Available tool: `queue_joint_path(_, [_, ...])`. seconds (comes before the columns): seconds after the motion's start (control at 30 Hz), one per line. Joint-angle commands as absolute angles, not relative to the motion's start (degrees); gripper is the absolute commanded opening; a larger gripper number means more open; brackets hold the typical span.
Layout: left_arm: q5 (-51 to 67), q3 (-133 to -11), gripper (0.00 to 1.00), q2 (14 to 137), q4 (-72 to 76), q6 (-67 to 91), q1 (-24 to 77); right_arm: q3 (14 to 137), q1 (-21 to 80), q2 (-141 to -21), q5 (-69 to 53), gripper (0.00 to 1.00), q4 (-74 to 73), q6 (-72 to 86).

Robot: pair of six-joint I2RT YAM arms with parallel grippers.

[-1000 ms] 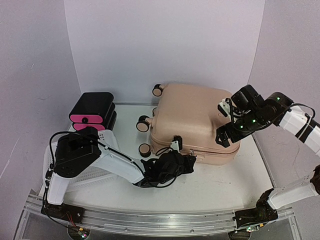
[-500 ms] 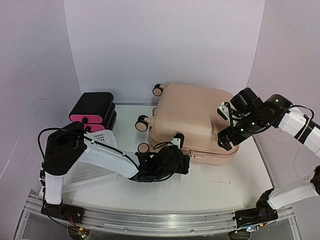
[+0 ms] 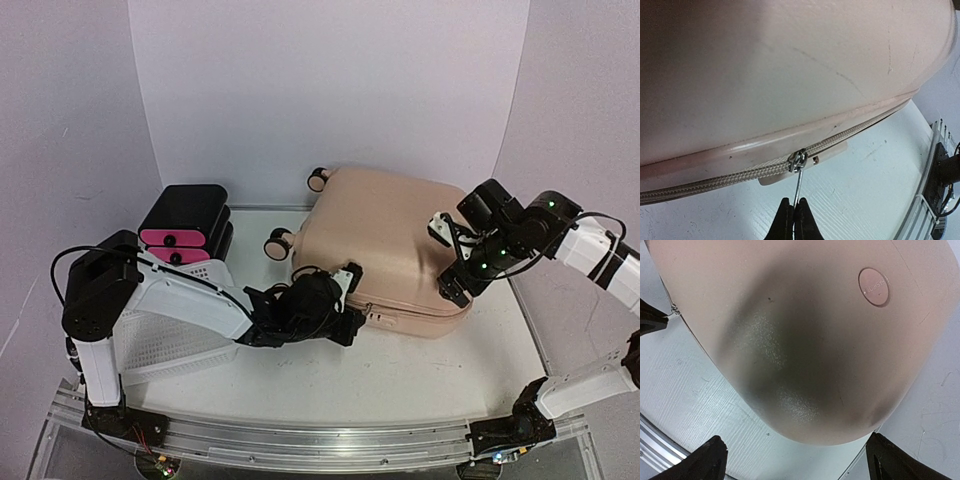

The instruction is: Open, take out, and arrange the luggage

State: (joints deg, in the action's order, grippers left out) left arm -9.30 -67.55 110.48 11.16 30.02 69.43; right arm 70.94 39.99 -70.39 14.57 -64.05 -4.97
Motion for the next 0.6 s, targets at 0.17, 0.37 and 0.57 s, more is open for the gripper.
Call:
queue_joint_path(0.17, [13.07, -63.80, 0.02, 107.04, 24.47, 42.85, 65.83, 74.42, 40.43, -65.68, 1.69, 0.98, -66.92, 8.46])
queue_joint_path(0.37, [2.79, -58.57, 0.46, 105.13, 24.24, 42.34, 66.47, 74.02, 40.45, -63.11, -1.57, 0.98, -66.04, 13.45])
queue_joint_path(0.57, [-24.43, -67.11, 0.77, 102.34, -1.63, 28.41, 74.99, 72.75, 40.43, -61.80, 0.00, 0.98, -66.14, 13.57])
